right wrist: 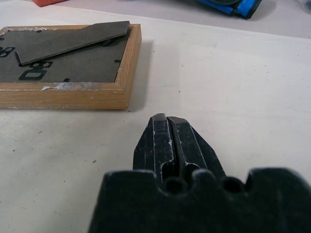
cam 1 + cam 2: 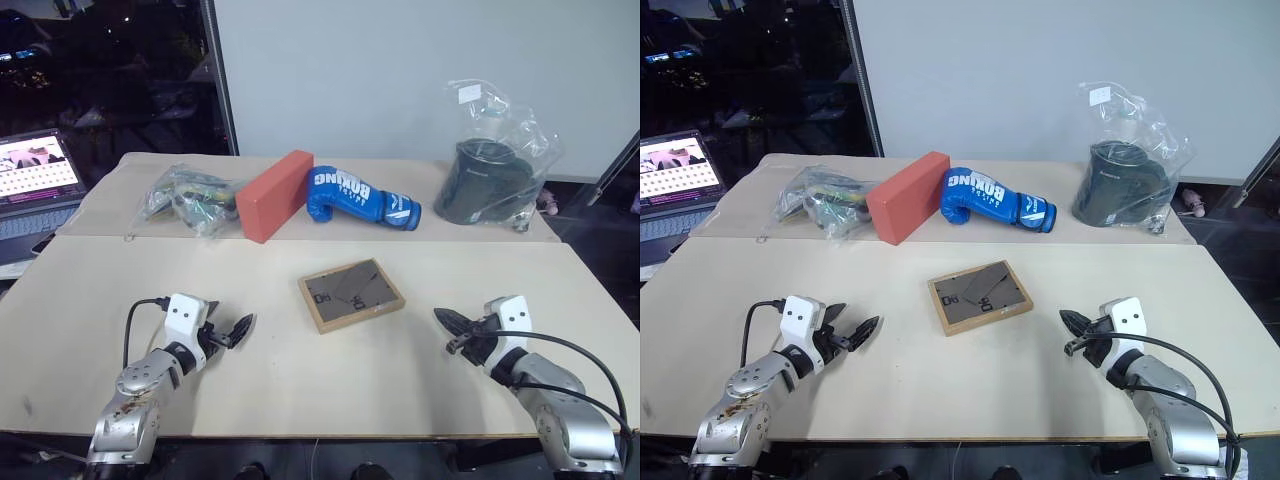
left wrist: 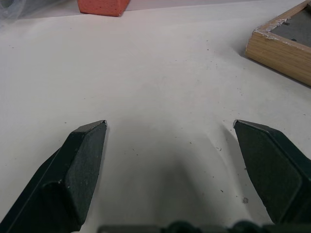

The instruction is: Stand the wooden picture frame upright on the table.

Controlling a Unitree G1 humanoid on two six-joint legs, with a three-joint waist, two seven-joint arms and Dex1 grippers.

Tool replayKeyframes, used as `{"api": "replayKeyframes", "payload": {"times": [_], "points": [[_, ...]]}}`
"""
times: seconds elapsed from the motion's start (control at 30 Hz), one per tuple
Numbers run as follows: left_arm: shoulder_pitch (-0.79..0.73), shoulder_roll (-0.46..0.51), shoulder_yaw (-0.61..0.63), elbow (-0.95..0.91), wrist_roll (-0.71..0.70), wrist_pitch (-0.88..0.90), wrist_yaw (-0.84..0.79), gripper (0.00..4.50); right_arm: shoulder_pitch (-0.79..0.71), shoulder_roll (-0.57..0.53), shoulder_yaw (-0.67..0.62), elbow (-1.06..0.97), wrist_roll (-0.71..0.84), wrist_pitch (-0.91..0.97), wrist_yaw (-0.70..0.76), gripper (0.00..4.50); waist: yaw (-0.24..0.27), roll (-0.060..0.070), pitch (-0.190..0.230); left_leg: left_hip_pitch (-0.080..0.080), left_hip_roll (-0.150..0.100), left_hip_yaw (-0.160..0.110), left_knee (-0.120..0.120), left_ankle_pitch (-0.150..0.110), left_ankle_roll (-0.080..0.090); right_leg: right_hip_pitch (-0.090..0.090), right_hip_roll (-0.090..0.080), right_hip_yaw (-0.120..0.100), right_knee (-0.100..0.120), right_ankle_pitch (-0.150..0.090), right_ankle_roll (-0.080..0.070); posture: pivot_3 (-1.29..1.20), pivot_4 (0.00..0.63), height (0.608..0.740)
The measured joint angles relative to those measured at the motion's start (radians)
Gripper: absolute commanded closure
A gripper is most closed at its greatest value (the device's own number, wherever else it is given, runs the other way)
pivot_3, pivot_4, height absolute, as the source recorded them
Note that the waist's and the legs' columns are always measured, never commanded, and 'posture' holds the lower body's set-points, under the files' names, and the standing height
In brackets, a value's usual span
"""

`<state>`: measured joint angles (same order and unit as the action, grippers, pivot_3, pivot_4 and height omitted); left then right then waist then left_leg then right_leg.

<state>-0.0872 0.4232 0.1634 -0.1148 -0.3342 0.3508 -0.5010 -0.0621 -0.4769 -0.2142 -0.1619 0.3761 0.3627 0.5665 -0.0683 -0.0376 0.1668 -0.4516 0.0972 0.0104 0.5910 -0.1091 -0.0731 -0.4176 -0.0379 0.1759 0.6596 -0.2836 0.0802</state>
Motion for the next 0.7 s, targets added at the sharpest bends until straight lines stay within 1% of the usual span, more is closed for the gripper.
{"api": "replayKeyframes", "payload": {"times": [0.07,0.1,0.17,0.2,0.27,0.3,0.33,0.37,0.43,0.47,0.53,0.57,0.67,0.7], "points": [[-0.001,0.002,0.000,0.000,-0.003,0.003,-0.003,0.00,0.000,-0.002,0.000,0.000,0.000,0.000,0.002,4.46,0.000,0.000,0.000,0.000,0.000,0.000,0.000,0.000,0.000,0.000,0.000,0.000,0.000,0.000,0.000,0.00,0.150,0.736],[-0.015,0.035,-0.002,0.000,-0.041,0.057,-0.050,0.00,0.000,-0.043,0.007,0.002,0.012,0.011,0.051,4.46,0.000,0.000,0.000,-0.002,0.000,0.000,0.001,0.000,0.000,-0.001,0.000,0.000,0.001,0.000,0.000,0.00,0.150,0.736],[-0.029,0.122,0.005,-0.005,-0.091,0.121,-0.133,0.52,-0.001,-0.133,0.004,-0.005,0.039,0.039,0.129,4.50,-0.001,0.000,0.000,-0.003,0.000,-0.001,0.002,0.000,0.000,-0.002,0.000,0.000,0.002,0.000,0.000,0.00,0.150,0.736],[-0.035,0.161,0.011,-0.012,-0.114,0.150,-0.176,0.66,0.000,-0.176,0.003,-0.018,0.059,0.070,0.172,4.50,-0.002,0.000,0.000,-0.003,0.000,-0.001,0.001,0.000,0.000,-0.002,0.000,0.000,0.002,0.000,0.000,0.00,0.150,0.736],[-0.042,0.214,0.013,-0.026,-0.146,0.185,-0.243,1.42,0.006,-0.237,0.011,-0.061,0.103,0.138,0.240,4.50,-0.003,0.000,0.000,-0.002,0.000,-0.001,0.001,0.000,0.000,-0.002,0.000,0.000,0.002,-0.001,0.000,0.00,0.150,0.736],[-0.053,0.238,0.010,-0.025,-0.159,0.200,-0.278,1.95,0.007,-0.262,0.024,-0.099,0.127,0.178,0.269,4.50,-0.003,0.000,0.000,-0.002,0.000,-0.002,0.001,0.000,0.000,-0.002,0.000,-0.001,0.002,-0.002,0.000,0.00,0.150,0.736],[-0.076,0.247,0.007,-0.008,-0.161,0.202,-0.297,2.32,0.005,-0.271,0.044,-0.132,0.143,0.211,0.279,4.50,-0.003,0.000,0.000,-0.002,0.000,-0.004,0.001,0.000,0.000,-0.002,0.000,-0.003,0.002,-0.002,0.000,0.00,0.150,0.736],[-0.113,0.249,0.008,0.018,-0.160,0.201,-0.304,2.62,0.002,-0.271,0.072,-0.166,0.157,0.239,0.283,4.50,-0.001,0.000,0.000,-0.003,0.000,-0.005,0.002,0.000,0.000,-0.002,0.000,-0.004,0.002,-0.002,0.001,0.00,0.150,0.736],[-0.167,0.250,0.003,0.066,-0.153,0.195,-0.312,3.08,-0.002,-0.261,0.113,-0.204,0.158,0.273,0.272,4.50,-0.001,0.000,0.000,-0.003,-0.001,-0.005,0.003,0.000,0.000,-0.001,0.000,-0.005,0.002,-0.002,0.001,0.00,0.150,0.736],[-0.196,0.248,-0.008,0.096,-0.139,0.187,-0.315,3.53,-0.003,-0.253,0.130,-0.213,0.156,0.285,0.258,4.50,0.000,0.000,0.000,-0.004,-0.001,-0.005,0.003,0.000,0.000,-0.001,0.000,-0.005,0.002,-0.002,0.001,0.00,0.150,0.736],[-0.258,0.223,-0.036,0.171,-0.113,0.157,-0.319,4.05,-0.008,-0.228,0.148,-0.216,0.134,0.289,0.212,4.50,0.003,0.000,0.000,-0.005,-0.002,-0.006,0.003,0.000,0.000,-0.001,0.000,-0.006,0.001,-0.002,0.001,0.00,0.150,0.736],[-0.286,0.206,-0.051,0.207,-0.096,0.139,-0.320,4.44,-0.015,-0.215,0.159,-0.213,0.117,0.288,0.191,4.50,0.005,0.000,0.000,-0.005,-0.002,-0.007,0.003,0.000,0.000,-0.001,0.000,-0.006,0.002,-0.002,0.001,0.00,0.150,0.736],[-0.388,0.144,-0.105,0.356,-0.039,0.056,-0.329,4.44,-0.051,-0.191,0.192,-0.163,0.055,0.280,0.134,4.50,0.013,0.000,0.000,-0.006,-0.002,-0.007,0.004,0.000,0.000,-0.001,0.000,-0.007,0.002,-0.001,0.000,0.00,0.150,0.736],[-0.446,0.109,-0.118,0.449,-0.012,0.014,-0.329,4.44,-0.073,-0.178,0.203,-0.122,0.028,0.277,0.113,4.50,0.018,-0.001,0.000,-0.006,-0.002,-0.008,0.005,0.000,0.000,-0.001,0.000,-0.007,0.002,0.000,-0.001,0.00,0.150,0.736]]}}
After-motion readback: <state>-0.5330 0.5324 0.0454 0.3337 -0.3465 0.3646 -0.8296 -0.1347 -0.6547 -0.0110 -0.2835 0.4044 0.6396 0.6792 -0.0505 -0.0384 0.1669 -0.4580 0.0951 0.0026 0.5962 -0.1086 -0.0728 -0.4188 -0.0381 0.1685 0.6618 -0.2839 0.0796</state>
